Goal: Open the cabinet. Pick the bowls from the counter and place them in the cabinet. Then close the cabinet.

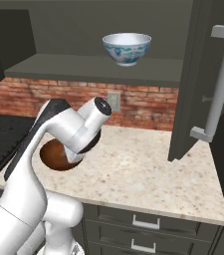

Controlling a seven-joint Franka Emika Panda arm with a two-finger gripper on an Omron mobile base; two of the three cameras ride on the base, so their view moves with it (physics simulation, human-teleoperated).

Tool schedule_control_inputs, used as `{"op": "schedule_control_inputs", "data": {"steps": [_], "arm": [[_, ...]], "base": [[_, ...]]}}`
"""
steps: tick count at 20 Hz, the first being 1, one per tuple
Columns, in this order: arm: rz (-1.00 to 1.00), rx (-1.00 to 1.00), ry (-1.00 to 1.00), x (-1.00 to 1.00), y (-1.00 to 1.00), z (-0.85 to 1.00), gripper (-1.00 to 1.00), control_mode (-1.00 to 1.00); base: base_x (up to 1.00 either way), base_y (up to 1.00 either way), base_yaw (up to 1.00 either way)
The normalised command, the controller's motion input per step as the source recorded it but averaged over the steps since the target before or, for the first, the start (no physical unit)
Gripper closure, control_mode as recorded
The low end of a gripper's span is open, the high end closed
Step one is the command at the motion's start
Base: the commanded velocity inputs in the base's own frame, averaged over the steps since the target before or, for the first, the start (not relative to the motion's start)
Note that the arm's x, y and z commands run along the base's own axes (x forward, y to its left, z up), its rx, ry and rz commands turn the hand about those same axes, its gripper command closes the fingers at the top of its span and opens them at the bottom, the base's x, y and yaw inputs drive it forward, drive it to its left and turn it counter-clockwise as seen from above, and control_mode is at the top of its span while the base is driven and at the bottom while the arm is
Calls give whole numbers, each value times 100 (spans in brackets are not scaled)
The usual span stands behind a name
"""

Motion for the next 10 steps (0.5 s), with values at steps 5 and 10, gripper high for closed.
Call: {"op": "schedule_control_inputs", "data": {"steps": [5, 10], "arm": [[7, -28, 0, 0, 26, -77, -100, -100], [7, -19, 0, 0, 16, -48, -100, -100]], "base": [[0, 0, 0], [0, 0, 0]]}}
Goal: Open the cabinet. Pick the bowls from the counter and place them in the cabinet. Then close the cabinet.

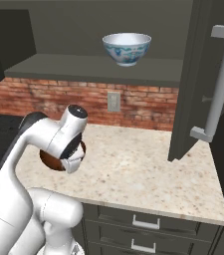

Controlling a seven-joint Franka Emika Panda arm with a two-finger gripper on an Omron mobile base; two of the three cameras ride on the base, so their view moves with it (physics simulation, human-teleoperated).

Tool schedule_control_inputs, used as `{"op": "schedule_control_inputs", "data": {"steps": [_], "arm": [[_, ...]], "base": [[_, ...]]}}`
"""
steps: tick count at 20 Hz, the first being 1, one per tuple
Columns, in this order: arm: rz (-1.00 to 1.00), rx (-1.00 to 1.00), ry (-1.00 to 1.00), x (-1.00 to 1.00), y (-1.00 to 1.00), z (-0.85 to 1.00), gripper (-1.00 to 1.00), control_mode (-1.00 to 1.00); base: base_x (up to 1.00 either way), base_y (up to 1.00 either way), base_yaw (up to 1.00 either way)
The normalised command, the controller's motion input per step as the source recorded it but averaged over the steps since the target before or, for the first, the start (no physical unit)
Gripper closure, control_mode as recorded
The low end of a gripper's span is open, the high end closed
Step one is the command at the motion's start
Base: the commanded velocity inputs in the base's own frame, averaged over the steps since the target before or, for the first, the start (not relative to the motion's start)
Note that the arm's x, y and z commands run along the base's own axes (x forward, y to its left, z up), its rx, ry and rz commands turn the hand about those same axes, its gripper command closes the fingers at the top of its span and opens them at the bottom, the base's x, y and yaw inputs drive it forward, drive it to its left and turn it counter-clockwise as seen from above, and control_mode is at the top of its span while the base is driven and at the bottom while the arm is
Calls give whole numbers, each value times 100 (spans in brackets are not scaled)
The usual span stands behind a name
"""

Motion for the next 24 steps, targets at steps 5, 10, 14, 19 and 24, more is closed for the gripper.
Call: {"op": "schedule_control_inputs", "data": {"steps": [5, 10, 14, 19, 24], "arm": [[1, -12, -2, 10, 4, -13, -100, -100], [0, -4, 0, 32, 0, -4, -100, -100], [0, -1, 0, 49, 0, -14, -100, -100], [0, -5, 0, 47, 0, -25, -100, -100], [0, -8, 0, 37, 0, -36, -100, -100]], "base": [[0, 0, 0], [0, 0, 0], [0, 0, 0], [0, 0, 0], [0, 0, 0]]}}
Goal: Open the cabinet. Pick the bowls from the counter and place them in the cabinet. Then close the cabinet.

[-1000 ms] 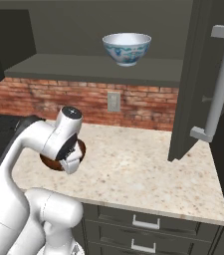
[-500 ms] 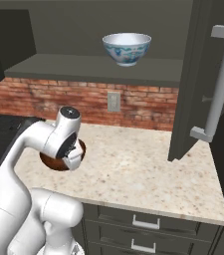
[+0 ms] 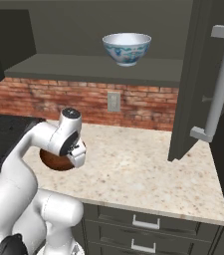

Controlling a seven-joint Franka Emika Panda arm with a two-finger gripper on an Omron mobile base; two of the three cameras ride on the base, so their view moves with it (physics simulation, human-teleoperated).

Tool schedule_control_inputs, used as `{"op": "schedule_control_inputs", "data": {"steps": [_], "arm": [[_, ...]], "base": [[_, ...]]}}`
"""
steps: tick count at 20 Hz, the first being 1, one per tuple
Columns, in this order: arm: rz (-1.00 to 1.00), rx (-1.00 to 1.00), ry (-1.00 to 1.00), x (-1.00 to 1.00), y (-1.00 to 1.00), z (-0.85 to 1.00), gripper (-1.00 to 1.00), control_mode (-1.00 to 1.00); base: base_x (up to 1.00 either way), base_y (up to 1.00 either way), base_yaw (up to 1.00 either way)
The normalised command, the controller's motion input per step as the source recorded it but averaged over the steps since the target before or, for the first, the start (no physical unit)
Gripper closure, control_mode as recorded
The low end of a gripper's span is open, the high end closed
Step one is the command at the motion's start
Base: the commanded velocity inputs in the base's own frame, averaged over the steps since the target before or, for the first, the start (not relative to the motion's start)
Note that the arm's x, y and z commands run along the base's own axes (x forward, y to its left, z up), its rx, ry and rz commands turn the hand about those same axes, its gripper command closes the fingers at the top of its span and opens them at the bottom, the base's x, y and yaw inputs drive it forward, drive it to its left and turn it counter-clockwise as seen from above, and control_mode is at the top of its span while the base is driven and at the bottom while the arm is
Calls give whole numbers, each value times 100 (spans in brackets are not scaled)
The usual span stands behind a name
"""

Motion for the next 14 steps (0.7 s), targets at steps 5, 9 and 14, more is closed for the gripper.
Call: {"op": "schedule_control_inputs", "data": {"steps": [5, 9, 14], "arm": [[0, -9, 0, 30, 0, -42, -100, -100], [0, -8, 0, 30, 0, -39, -100, -100], [0, -6, 0, 24, 0, -31, -100, -100]], "base": [[0, 0, 0], [0, 0, 0], [0, 0, 0]]}}
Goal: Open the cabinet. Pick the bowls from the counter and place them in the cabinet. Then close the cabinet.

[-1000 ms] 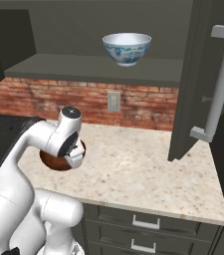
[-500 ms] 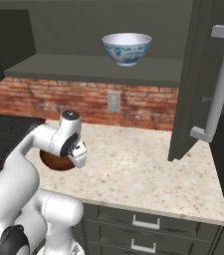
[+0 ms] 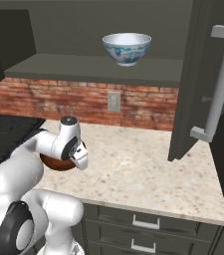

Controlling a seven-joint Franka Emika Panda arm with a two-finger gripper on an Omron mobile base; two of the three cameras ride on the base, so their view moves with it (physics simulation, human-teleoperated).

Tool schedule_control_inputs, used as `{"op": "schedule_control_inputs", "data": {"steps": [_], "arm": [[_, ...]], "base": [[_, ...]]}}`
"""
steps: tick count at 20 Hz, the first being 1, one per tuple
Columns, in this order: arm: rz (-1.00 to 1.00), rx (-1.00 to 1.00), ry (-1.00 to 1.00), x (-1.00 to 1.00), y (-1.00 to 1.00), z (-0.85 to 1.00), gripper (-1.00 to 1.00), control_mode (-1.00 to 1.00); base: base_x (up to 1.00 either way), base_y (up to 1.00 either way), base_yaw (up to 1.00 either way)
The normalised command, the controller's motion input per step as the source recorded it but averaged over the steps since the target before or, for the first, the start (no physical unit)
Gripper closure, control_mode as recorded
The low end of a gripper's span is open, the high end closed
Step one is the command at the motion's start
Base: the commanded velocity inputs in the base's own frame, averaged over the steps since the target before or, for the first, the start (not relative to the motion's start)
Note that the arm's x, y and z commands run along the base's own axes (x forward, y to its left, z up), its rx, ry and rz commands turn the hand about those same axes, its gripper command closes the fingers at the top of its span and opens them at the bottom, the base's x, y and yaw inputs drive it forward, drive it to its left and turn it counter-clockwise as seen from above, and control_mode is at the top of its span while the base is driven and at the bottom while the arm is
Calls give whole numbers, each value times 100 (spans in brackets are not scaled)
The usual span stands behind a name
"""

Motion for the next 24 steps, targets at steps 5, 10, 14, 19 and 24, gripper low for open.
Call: {"op": "schedule_control_inputs", "data": {"steps": [5, 10, 14, 19, 24], "arm": [[0, -7, 0, 19, 0, -37, -100, -100], [0, -5, -1, 21, 1, -32, -100, -100], [0, -1, 0, 5, 2, -7, 100, -100], [0, 0, 0, 0, 0, 0, 100, -100], [0, 0, -2, -3, 0, 1, 100, -100]], "base": [[0, 0, 0], [0, 0, 0], [0, 0, 0], [0, 0, 0], [0, 0, 0]]}}
